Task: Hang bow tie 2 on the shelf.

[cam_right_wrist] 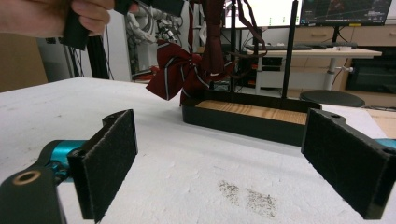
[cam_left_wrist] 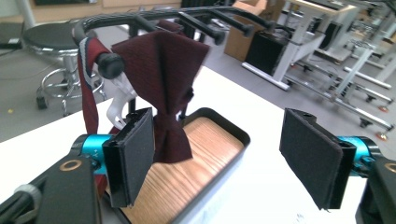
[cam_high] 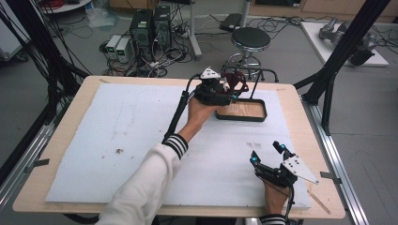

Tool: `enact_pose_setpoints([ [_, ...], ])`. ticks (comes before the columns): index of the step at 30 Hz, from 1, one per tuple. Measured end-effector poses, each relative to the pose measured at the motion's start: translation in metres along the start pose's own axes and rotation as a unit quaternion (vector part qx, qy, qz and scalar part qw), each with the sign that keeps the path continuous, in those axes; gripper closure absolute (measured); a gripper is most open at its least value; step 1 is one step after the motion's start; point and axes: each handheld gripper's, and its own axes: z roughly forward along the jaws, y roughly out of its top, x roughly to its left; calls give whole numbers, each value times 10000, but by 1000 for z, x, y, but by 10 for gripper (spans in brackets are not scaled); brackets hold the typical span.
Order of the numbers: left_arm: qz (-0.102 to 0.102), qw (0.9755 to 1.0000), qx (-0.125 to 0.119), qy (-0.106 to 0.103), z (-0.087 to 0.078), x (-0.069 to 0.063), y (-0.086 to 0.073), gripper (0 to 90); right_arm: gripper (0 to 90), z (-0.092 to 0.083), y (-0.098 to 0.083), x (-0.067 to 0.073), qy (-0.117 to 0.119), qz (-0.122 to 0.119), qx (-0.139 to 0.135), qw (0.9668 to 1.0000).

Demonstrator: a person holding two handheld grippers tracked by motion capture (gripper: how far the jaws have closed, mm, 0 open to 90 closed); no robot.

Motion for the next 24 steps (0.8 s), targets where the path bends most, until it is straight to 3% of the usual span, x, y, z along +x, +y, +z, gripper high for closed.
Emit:
enact_pose_setpoints([
  [5, 281, 9994, -76, -194, -22, -3, 0, 205, 98, 0, 0, -1, -1, 44, -10, 10000],
  [13, 958, 9951, -152, -180, -72, -11, -17, 171, 98, 0, 0, -1, 15, 14, -44, 10000],
  [20, 871, 9953, -411, 100, -134, 2, -48, 171, 98, -1, 0, 0, 2, -25, -39, 10000],
  [24, 854, 9939, -592, 375, -176, 12, -74, 171, 98, -2, -1, 1, -5, -35, -57, 10000],
])
